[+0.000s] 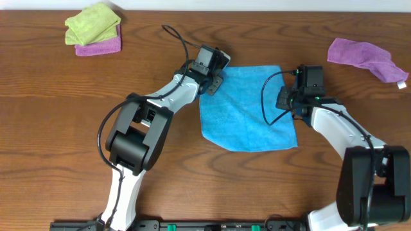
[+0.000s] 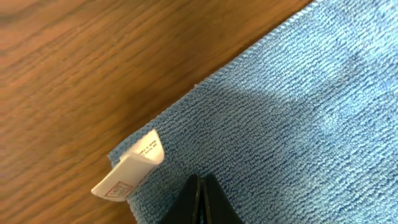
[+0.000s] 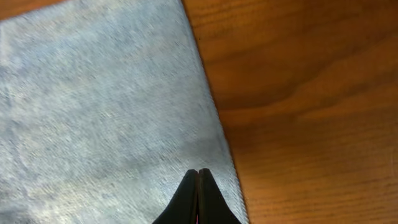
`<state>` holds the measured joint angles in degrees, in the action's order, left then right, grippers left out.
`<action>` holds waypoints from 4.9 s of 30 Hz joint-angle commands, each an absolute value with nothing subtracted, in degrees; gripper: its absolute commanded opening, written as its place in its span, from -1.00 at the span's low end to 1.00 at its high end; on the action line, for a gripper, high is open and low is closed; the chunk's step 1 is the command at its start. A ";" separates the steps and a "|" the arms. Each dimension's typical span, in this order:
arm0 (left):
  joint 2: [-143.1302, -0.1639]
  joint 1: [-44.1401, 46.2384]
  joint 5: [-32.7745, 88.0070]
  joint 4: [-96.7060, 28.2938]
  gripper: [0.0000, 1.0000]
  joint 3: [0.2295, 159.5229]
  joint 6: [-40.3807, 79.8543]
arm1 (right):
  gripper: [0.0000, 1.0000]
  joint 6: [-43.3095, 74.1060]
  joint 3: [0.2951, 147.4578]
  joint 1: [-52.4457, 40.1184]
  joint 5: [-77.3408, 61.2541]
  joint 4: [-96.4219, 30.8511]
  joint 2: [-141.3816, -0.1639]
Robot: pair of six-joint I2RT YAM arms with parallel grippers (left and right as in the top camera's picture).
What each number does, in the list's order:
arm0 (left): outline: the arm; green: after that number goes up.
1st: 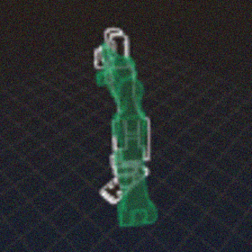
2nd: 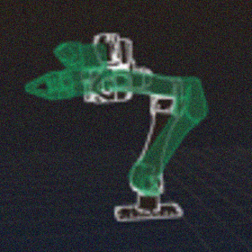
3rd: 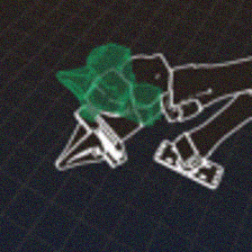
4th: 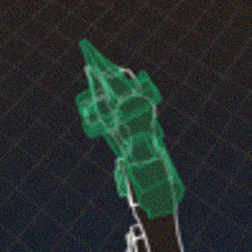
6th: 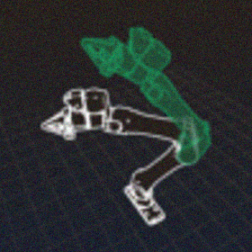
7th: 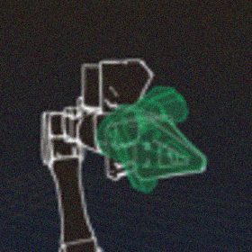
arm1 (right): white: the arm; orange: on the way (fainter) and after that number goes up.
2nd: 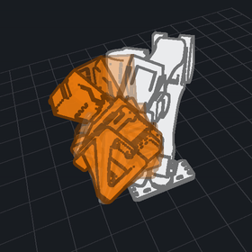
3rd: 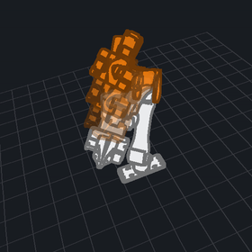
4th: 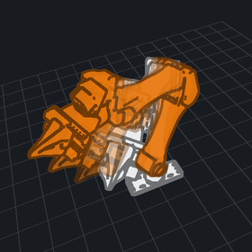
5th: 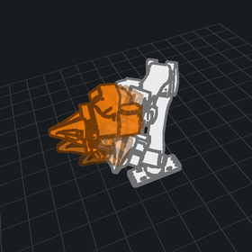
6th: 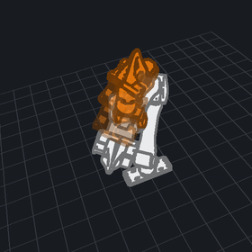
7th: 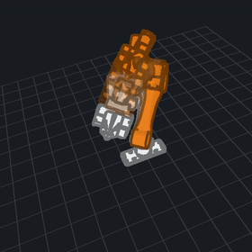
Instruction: Fold the cloth
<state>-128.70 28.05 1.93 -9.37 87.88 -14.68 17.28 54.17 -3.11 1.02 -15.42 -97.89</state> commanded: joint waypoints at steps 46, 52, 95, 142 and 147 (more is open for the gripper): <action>-122.91 21.43 -7.88 -17.50 -0.89 96.62 -15.27 | -0.97 11.00 55.00 -10.79 -7.51 -24.64 -98.17; -116.51 21.39 -1.69 -26.65 -0.89 96.62 -12.51 | -0.97 9.39 55.00 -11.03 -6.04 -22.92 -99.37; -84.25 16.73 8.78 -56.75 -0.88 73.76 -1.67 | -0.97 13.67 50.02 -11.77 3.40 -35.75 -103.83; -91.50 16.62 31.07 -8.51 -0.62 38.72 17.80 | 0.55 9.13 53.93 -0.75 -9.54 -53.76 -71.24; -91.50 16.62 28.05 -5.48 -0.53 38.72 17.80 | 0.56 9.10 52.75 -0.73 -11.00 -53.78 -71.24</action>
<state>-91.00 16.75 29.69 -6.11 38.96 18.00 9.78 53.10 -1.15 -8.73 -53.78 -71.72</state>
